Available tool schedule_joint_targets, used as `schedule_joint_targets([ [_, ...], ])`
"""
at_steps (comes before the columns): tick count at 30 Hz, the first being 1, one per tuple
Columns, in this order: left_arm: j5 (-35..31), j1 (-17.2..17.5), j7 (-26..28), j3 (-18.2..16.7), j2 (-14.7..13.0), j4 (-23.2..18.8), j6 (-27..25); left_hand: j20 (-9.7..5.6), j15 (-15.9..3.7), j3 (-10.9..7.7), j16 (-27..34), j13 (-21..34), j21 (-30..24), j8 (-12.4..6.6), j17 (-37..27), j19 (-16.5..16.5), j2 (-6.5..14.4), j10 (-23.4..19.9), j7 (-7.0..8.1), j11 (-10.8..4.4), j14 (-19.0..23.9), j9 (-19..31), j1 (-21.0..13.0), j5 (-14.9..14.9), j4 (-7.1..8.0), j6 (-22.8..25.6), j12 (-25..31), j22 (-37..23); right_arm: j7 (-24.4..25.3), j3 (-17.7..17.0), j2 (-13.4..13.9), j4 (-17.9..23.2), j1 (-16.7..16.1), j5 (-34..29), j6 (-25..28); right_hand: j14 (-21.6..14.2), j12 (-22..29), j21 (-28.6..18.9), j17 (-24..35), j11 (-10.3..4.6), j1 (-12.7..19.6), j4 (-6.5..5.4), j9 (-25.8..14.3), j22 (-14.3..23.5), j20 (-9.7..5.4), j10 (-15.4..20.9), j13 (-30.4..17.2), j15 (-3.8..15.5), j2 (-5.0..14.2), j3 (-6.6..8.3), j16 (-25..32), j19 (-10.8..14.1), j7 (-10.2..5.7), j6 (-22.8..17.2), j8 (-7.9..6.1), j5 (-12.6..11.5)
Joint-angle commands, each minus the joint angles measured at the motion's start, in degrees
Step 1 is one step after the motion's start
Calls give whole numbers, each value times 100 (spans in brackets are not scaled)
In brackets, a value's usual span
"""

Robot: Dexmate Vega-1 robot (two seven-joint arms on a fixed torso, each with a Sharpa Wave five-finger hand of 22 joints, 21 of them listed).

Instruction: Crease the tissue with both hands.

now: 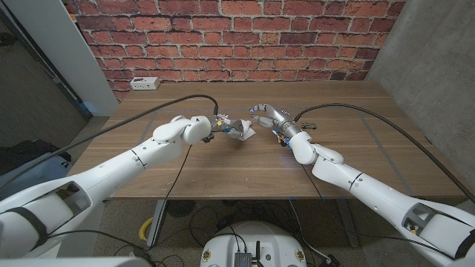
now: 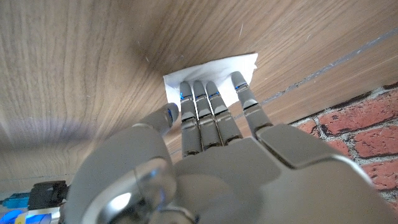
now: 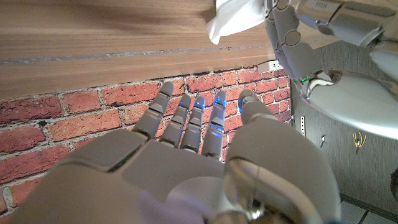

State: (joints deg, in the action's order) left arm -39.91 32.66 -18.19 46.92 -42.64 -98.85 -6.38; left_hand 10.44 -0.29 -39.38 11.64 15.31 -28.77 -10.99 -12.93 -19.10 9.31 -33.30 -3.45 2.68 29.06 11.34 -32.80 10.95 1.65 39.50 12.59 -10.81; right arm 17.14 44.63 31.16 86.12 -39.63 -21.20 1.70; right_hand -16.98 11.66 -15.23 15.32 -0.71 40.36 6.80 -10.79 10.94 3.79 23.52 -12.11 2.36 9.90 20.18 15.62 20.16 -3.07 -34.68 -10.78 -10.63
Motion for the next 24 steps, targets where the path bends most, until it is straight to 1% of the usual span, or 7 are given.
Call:
schedule_joint_targets([
  [1, -55, 452, 932, -275, -92, -324, -205, -17, -31, 103, 94, 35, -37, -63, -45, -109, 16, 59, 8, -5, 101, 26, 124, -22, -11, 174, -25, -41, -41, 9, 33, -1, 7, 15, -65, -2, 13, 8, 14, -6, 20, 23, -25, 10, 12, -15, -20, 329, -6, 12, 43, 22, -16, 9, -12, -44],
  [4, -67, 492, 926, -289, -89, -362, -313, -143, -25, 211, 347, 63, -178, -111, -170, -389, 98, -189, -44, -13, 467, 37, 211, -12, -36, 318, 105, -75, -42, 0, 45, 22, -5, 17, -69, -6, 13, 8, 11, 1, 27, 35, -24, 10, 15, -17, -20, 327, -20, 11, 43, 24, -14, 14, -12, -44],
  [6, -125, 495, 854, -270, -90, -404, -425, -266, -102, 268, 639, 122, -326, -154, -371, -644, 159, -507, -67, -15, 819, 48, 244, 6, -79, 448, 257, -110, -42, -5, 53, 26, -9, 20, -90, -6, 16, 9, 11, 3, 29, 39, -24, 10, 14, -12, -20, 325, -23, 12, 44, 23, -12, 14, -12, -44],
  [7, -146, 482, 773, -253, -93, -420, -477, -275, -146, 283, 753, 148, -383, -181, -458, -735, 166, -620, -95, -59, 944, 53, 252, 12, -96, 528, 311, -121, -41, -8, 51, 26, -12, 21, -87, -4, 15, 8, 10, 2, 33, 44, -24, 10, 16, -15, -20, 326, -25, 13, 43, 24, -13, 16, -12, -44],
  [10, -168, 454, 640, -218, -79, -404, -584, -332, -150, 293, 904, 199, -515, -254, -569, -969, 162, -852, -178, -50, 1142, 63, 303, 20, -82, 743, 420, -137, -55, -22, 54, 24, -22, 58, -127, -2, 16, 9, 11, -1, 34, 47, -24, 10, 15, -15, -20, 328, -25, 14, 44, 23, -14, 14, -14, -45],
  [12, -198, 448, 640, -198, -77, -367, -620, -352, -133, 293, 943, 214, -542, -263, -591, -1013, 153, -892, -191, -45, 1212, 66, 325, 21, -72, 771, 440, -139, -45, -26, 54, 19, -27, 60, -149, -1, 14, 10, 12, 1, 33, 48, -24, 10, 13, -20, -20, 329, -25, 14, 45, 23, -10, 17, -14, -45],
  [24, -266, 261, 395, -50, -13, -135, -714, -358, -144, 265, 877, 262, -540, -249, -592, -930, 92, -799, -208, -22, 1096, 81, 388, 30, -80, 761, 415, -135, -56, -37, 40, 42, -32, 46, -108, 0, 20, 10, 11, 4, 42, 69, -24, 11, 18, -16, -19, 324, -41, 15, 48, 28, -11, 22, -17, -45],
])
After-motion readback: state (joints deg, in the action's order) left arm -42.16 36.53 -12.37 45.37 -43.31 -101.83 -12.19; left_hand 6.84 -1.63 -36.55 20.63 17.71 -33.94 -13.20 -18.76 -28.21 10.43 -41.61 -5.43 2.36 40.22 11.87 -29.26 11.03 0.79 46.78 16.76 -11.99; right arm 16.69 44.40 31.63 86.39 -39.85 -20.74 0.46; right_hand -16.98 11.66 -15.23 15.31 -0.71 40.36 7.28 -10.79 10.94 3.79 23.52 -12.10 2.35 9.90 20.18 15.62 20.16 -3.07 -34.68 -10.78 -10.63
